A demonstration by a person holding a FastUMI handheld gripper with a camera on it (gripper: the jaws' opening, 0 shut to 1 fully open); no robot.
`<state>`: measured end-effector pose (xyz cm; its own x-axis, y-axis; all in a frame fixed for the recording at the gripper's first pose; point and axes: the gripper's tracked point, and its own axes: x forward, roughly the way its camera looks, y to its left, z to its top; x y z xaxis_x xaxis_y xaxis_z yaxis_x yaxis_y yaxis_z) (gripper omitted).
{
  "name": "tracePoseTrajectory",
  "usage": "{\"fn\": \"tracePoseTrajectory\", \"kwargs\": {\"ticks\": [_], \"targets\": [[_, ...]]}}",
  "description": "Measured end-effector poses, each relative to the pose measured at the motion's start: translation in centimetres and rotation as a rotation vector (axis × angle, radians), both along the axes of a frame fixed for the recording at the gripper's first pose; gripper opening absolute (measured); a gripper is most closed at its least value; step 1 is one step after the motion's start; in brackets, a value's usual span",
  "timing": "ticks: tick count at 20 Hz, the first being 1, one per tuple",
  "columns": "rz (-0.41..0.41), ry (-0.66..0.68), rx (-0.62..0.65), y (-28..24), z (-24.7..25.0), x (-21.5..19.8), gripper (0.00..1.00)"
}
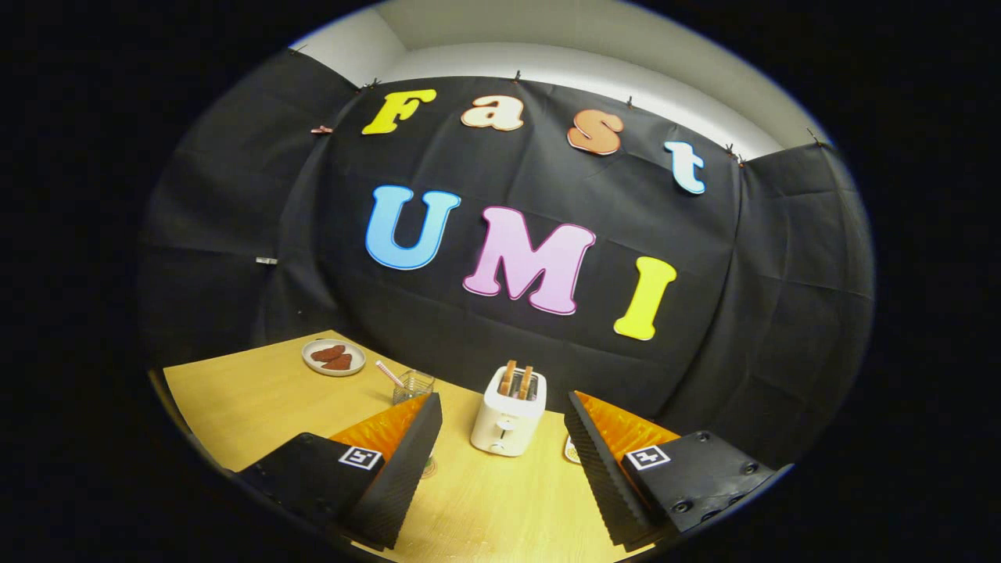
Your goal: Take the bottle from table, then pour the juice into the cup, finally place the bottle on the coaster
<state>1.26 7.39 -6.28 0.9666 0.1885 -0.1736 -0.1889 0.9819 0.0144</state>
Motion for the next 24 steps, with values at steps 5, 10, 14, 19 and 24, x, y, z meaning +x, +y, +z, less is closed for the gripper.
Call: {"fn": "tracePoseTrajectory", "kwargs": {"ticks": [5,10,14,19,24], "targets": [[-0.065,0.021,-0.034,-0.9,0.4,-0.8,0.97],[-0.109,0.028,-0.030,-1.4,0.9,-1.2,0.97],[-0.126,0.032,-0.047,-1.8,0.8,-1.2,0.97],[-0.141,0.044,-0.065,-2.0,0.3,-0.8,0.97],[-0.116,0.041,-0.071,-0.8,0.4,-0.3,0.97]]}}
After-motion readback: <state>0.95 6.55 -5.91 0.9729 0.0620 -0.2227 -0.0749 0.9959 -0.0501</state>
